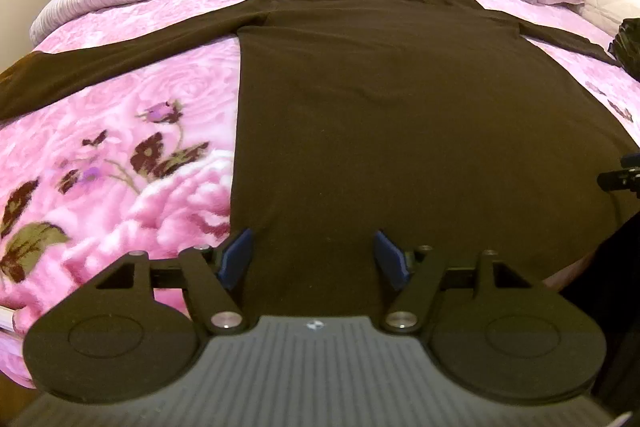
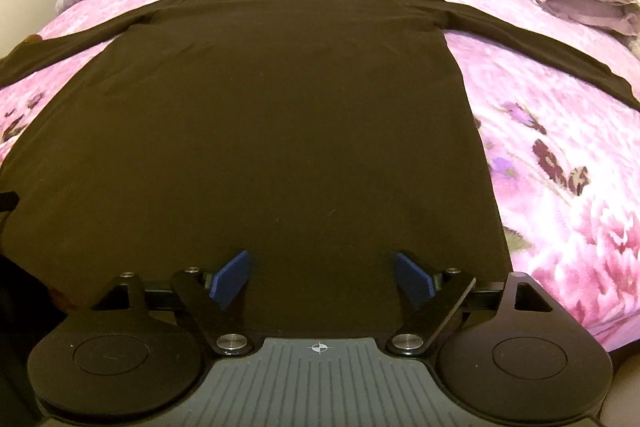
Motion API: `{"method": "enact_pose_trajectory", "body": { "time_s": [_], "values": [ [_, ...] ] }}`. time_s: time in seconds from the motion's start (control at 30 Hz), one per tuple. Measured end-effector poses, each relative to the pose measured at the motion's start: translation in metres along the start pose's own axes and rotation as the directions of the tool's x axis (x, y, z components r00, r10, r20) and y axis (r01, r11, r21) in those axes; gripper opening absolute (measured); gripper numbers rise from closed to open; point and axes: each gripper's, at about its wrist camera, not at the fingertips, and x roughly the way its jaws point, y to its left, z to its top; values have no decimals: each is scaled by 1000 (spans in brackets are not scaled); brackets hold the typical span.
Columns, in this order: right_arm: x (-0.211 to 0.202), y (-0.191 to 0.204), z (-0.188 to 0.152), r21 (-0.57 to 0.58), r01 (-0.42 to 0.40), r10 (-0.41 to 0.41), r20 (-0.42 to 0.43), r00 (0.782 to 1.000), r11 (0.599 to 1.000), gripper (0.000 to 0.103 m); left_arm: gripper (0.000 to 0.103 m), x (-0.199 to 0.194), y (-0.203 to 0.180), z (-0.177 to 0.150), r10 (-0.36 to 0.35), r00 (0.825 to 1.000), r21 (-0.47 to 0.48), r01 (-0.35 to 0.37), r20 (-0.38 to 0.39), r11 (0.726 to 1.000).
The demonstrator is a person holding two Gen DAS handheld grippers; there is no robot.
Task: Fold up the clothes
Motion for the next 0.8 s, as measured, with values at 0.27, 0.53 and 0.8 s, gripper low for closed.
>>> {"method": "enact_pose_trajectory", "body": {
  "time_s": [0.27, 0.53, 0.8],
  "values": [
    [-14, 6, 14, -2, -10, 10, 54, 998, 1000, 85, 64, -13, 20, 8, -5, 999, -84, 8, 38, 996],
    [-21, 65, 67, -157, -126, 148, 142, 979, 980, 85, 64, -29, 112, 27, 123, 988, -184, -103, 98, 978],
    [8, 219, 123, -526, -230, 359, 156, 920, 819, 85, 64, -18, 277, 59, 291, 952, -275, -256, 93, 927]
  ]
}}
